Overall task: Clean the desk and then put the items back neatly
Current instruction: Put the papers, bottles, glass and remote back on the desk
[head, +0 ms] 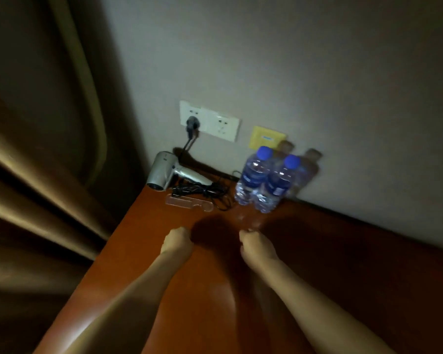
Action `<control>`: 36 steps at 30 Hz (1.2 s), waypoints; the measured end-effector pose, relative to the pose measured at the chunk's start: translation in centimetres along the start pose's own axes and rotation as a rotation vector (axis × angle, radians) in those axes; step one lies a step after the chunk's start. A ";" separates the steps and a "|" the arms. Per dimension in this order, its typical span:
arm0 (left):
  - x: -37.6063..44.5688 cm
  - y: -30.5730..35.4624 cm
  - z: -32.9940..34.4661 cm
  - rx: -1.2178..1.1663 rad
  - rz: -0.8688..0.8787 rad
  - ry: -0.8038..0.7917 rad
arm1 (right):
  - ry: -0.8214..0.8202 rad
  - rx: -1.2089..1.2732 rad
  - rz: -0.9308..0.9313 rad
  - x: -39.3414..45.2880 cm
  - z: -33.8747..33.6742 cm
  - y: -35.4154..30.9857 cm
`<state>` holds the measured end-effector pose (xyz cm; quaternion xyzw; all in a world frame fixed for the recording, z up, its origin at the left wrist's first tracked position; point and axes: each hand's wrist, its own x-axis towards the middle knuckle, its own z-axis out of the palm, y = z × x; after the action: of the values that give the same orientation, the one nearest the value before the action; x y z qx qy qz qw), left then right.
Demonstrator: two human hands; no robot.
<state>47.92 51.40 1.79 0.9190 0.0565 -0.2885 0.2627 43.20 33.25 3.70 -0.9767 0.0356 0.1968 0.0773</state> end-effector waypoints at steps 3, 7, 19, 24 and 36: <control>-4.5 4.5 2.4 0.230 0.161 -0.067 | -0.018 0.075 0.105 -6.9 -0.2 4.2; -12.2 11.1 7.7 0.538 0.467 -0.103 | 0.056 0.202 0.269 -17.5 0.3 10.4; -46.2 21.7 34.8 0.868 1.309 -0.362 | 0.323 0.407 0.999 -61.2 10.4 23.3; -61.1 22.3 43.6 1.000 1.623 -0.530 | 0.405 0.487 1.314 -76.1 15.2 23.2; -89.5 16.1 64.8 1.314 2.203 -0.803 | 0.430 0.783 2.061 -103.9 31.0 19.4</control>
<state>-54.47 8.47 14.06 0.2928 -0.9352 -0.1495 -0.1318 -66.03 23.28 13.35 -0.4032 0.8984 -0.0306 0.1713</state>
